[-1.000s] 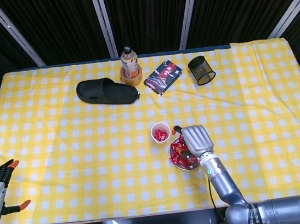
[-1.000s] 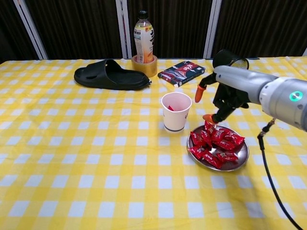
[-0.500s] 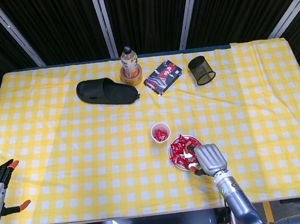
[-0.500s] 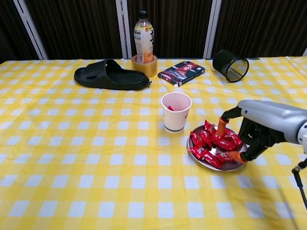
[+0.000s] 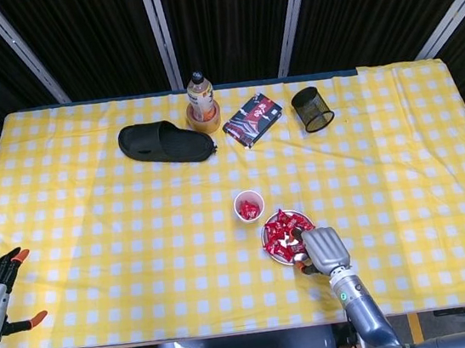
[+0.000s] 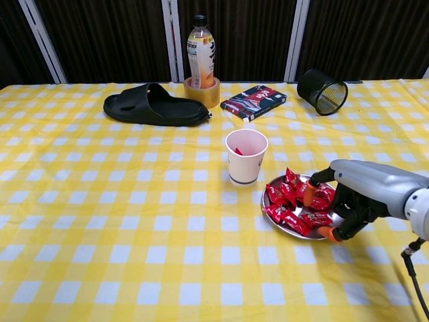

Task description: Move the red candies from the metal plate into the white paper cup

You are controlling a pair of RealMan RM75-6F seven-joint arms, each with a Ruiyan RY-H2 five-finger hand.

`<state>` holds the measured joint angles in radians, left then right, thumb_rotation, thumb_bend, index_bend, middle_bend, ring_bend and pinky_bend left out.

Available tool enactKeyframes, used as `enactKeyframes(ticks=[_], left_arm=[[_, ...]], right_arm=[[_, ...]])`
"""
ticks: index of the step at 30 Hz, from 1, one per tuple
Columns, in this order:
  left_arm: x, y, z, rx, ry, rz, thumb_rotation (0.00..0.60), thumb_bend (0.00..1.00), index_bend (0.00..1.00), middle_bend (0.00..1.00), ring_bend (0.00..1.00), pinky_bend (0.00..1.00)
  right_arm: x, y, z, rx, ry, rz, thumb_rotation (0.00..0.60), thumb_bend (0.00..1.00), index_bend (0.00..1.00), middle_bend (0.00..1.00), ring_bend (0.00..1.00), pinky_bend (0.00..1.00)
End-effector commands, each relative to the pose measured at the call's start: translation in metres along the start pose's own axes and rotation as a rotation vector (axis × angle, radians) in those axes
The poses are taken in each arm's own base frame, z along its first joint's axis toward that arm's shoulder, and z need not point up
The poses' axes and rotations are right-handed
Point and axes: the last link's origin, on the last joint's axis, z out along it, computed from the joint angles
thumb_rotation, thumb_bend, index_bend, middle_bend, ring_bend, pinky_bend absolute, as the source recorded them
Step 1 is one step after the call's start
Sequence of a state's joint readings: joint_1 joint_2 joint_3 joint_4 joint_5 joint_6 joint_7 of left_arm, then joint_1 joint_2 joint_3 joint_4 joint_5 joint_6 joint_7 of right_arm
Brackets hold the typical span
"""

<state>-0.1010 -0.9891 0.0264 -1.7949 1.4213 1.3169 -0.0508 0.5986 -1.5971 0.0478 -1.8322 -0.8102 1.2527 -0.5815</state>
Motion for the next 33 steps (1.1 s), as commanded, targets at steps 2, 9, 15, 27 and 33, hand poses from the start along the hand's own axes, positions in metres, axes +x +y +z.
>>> enactKeyframes(ticks=[2,9,15,27,33], left_arm=[[0.0,0.0,0.0,0.002,-0.001,0.001,0.6,0.04,0.0,0.0,0.0,0.0],[0.0,-0.001,0.001,0.008,-0.004,0.005,0.6,0.04,0.0,0.0,0.0,0.0],[-0.001,-0.001,0.001,0.01,-0.005,0.007,0.6,0.04,0.0,0.0,0.0,0.0],[-0.001,-0.001,0.002,0.012,-0.006,0.004,0.6,0.04,0.0,0.0,0.0,0.0],[-0.001,-0.001,0.002,0.013,-0.007,0.003,0.6,0.04,0.0,0.0,0.0,0.0]], right_arm=[[-0.003,0.001,0.005,-0.007,0.0,0.005,0.6,0.37,0.4,0.93,0.9,0.84],[-0.009,0.005,0.012,-0.021,-0.011,0.011,0.6,0.37,0.41,0.93,0.9,0.84],[-0.016,0.007,0.014,-0.027,-0.026,0.02,0.6,0.37,0.42,0.93,0.9,0.84],[-0.019,0.004,0.018,-0.022,-0.028,0.042,0.6,0.41,0.52,0.93,0.9,0.84],[-0.018,0.003,0.018,-0.022,-0.029,0.043,0.6,0.43,0.55,0.93,0.9,0.84]])
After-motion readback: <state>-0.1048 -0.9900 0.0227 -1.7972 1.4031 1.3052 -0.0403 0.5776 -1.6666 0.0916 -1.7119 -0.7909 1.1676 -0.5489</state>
